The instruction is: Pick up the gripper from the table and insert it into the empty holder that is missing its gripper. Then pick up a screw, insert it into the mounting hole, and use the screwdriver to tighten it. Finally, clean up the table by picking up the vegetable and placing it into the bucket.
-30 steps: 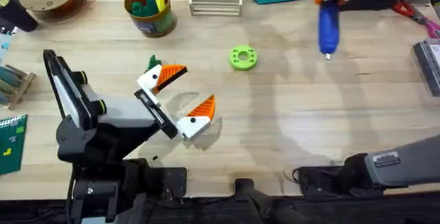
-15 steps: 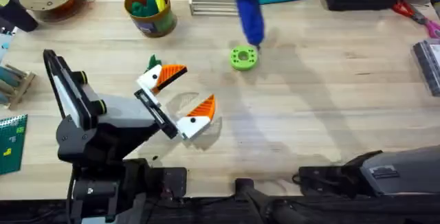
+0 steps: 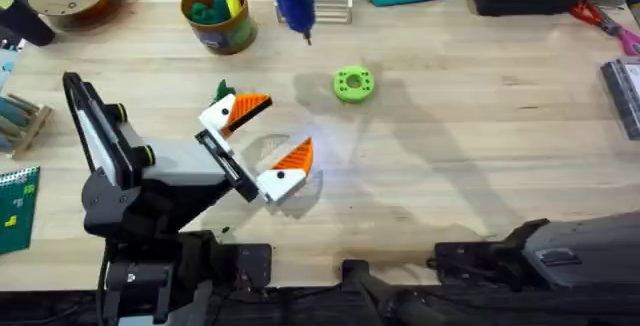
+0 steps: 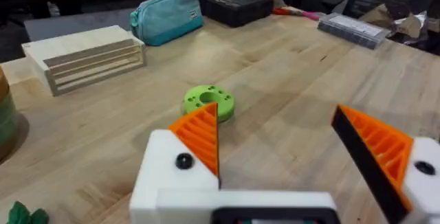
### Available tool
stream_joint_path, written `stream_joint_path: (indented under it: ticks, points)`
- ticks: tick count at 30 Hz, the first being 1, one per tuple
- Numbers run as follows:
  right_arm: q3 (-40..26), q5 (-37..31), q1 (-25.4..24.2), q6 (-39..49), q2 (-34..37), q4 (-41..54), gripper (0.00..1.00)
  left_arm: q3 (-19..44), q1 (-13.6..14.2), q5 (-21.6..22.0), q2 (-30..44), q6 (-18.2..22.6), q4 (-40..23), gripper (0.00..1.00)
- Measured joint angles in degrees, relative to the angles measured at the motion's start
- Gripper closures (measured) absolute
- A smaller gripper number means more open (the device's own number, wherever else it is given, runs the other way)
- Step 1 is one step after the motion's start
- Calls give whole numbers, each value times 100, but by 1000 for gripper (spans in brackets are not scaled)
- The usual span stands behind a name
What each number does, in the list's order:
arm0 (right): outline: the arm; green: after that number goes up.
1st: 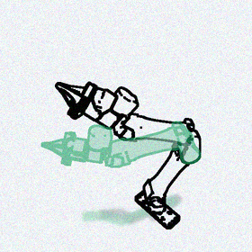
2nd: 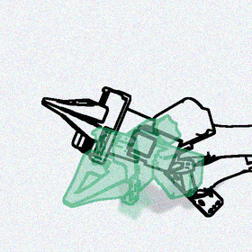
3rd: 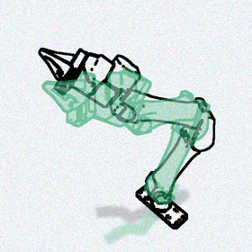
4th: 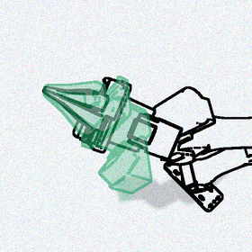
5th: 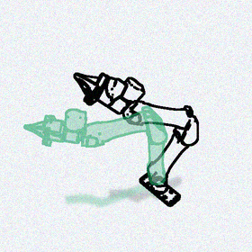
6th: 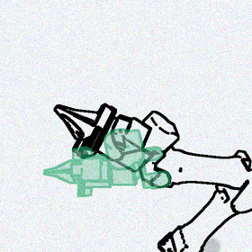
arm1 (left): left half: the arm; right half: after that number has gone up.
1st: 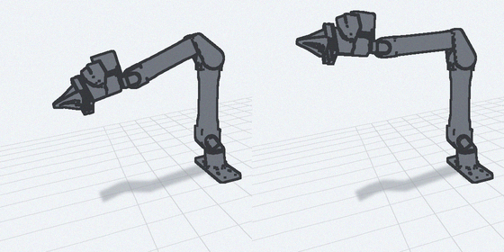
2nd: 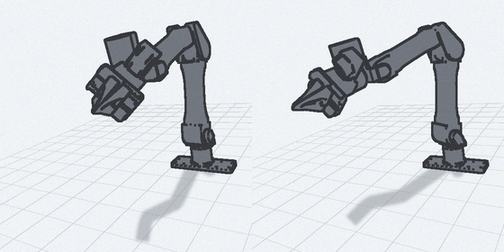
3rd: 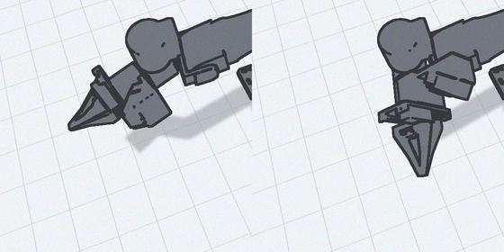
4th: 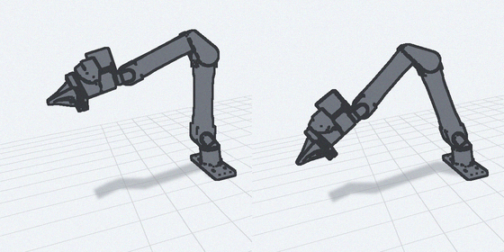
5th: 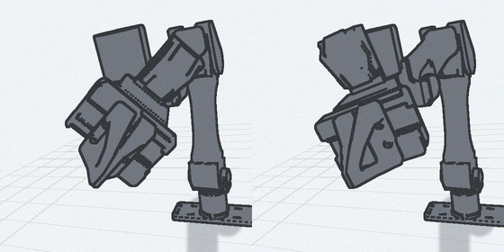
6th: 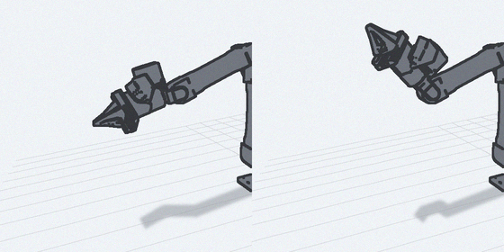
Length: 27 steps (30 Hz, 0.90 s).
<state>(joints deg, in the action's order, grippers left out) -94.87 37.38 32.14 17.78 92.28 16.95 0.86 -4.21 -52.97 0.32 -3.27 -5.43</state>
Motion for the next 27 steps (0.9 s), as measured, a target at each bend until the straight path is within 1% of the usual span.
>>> stream_joint_path:
  ticks: [5,8,11,13,18,20,23,27]
  points:
    - [5,37,175,0,28,-139,994,0,0,0,0,0,0,6]
    - [174,336,181,0,39,-548,994,0,0,0,0,0,0,5]
    - [559,865,192,-71,36,-1489,994,0,0,0,0,0,0,5]
    - [895,1082,240,-254,36,-2185,994,0,0,0,0,0,0,5]
    - [1915,1358,435,-1073,4,-4158,994,0,0,0,0,0,0,5]
    - [2162,1420,528,-1515,4,-4659,994,0,0,0,0,0,0,5]
    - [2275,1515,663,-2080,4,-4804,994,0,0,0,0,0,0,5]
    - [2280,1588,798,-2409,-7,-4832,994,0,0,0,0,0,0,5]
